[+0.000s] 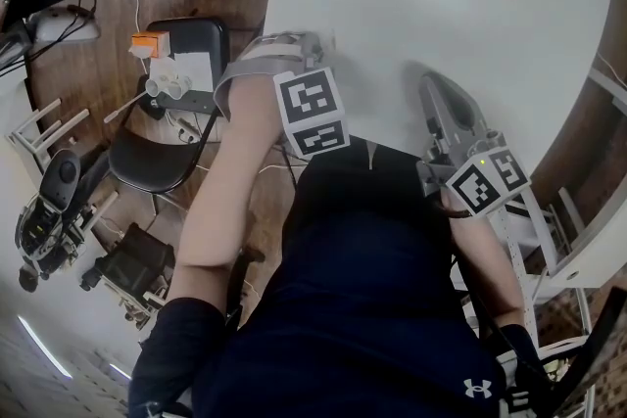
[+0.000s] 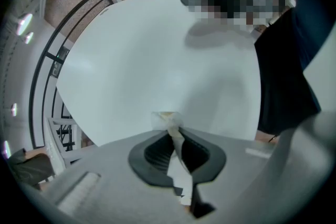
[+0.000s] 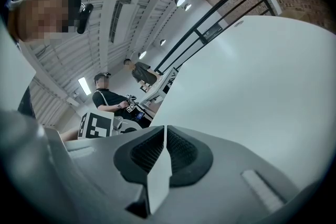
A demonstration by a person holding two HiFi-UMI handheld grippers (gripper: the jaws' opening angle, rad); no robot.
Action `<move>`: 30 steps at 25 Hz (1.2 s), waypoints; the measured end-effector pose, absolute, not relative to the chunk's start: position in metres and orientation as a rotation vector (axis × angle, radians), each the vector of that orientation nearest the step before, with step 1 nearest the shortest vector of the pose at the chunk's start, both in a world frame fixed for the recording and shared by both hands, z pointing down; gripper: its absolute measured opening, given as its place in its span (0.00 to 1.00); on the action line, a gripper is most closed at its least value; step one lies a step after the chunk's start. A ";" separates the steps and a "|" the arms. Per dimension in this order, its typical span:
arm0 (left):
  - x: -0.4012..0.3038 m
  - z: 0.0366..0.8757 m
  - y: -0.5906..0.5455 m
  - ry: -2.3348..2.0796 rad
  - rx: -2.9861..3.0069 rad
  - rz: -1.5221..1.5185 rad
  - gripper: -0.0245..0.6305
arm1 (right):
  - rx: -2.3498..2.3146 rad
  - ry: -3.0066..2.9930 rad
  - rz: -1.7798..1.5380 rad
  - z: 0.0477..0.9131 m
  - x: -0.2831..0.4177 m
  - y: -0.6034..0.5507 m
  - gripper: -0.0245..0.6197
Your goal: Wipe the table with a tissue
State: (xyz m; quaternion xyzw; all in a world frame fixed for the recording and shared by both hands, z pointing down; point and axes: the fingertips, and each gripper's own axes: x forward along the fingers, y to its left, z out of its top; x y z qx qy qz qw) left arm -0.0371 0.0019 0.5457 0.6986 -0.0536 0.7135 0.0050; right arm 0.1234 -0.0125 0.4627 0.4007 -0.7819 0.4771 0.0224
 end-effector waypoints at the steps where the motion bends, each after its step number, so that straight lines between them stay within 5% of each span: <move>1: -0.034 0.546 0.002 -0.162 2.190 2.232 0.05 | 1.243 -2.421 1.479 0.463 0.125 -0.013 0.07; 30: 0.007 0.534 -0.002 -0.265 2.300 2.035 0.05 | 1.250 -2.414 1.499 0.462 0.141 -0.024 0.07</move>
